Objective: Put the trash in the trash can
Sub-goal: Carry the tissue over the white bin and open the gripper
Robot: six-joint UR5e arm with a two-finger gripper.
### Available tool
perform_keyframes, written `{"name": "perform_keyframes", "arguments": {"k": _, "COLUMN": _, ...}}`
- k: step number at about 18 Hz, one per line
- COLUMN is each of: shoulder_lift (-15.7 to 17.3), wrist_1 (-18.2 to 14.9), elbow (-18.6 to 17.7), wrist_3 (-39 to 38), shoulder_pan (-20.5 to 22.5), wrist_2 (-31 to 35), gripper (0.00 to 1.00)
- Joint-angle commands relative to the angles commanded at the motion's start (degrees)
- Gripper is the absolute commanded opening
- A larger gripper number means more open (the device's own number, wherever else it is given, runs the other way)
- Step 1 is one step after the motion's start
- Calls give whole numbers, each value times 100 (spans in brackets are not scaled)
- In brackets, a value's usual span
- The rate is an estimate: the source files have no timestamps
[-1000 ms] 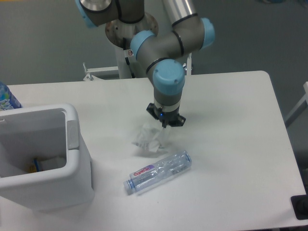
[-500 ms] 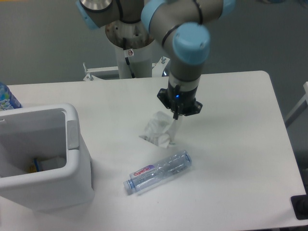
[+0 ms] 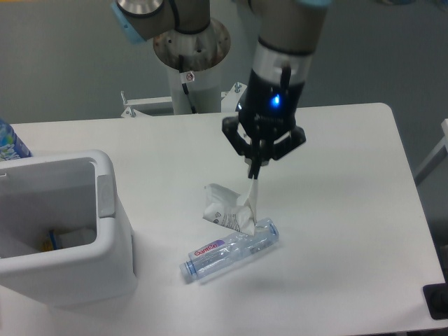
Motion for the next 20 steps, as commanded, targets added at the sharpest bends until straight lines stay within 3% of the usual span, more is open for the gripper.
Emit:
{"name": "perform_keyframes", "arguments": {"k": 5, "shoulder_lift": -17, "wrist_1": 422, "elbow": -114, "wrist_3": -722, "shoulder_pan": -852, "wrist_2": 26, "gripper": 0}}
{"name": "perform_keyframes", "arguments": {"k": 9, "shoulder_lift": -17, "wrist_1": 440, "elbow": -246, "wrist_3": -854, "shoulder_pan": -1398, "wrist_2": 26, "gripper": 0}}
{"name": "perform_keyframes", "arguments": {"k": 16, "shoulder_lift": -26, "wrist_1": 467, "elbow": -466, "wrist_3": -863, "shoulder_pan": -1953, "wrist_2": 26, "gripper": 0}}
{"name": "perform_keyframes", "arguments": {"k": 18, "shoulder_lift": -44, "wrist_1": 484, "elbow": -562, "wrist_3": -828, "shoulder_pan": -2006, "wrist_2": 26, "gripper": 12}}
{"name": "perform_keyframes", "arguments": {"k": 20, "shoulder_lift": -122, "wrist_1": 589, "elbow": -598, "wrist_3": -828, "shoulder_pan": -2015, "wrist_2": 26, "gripper": 42}}
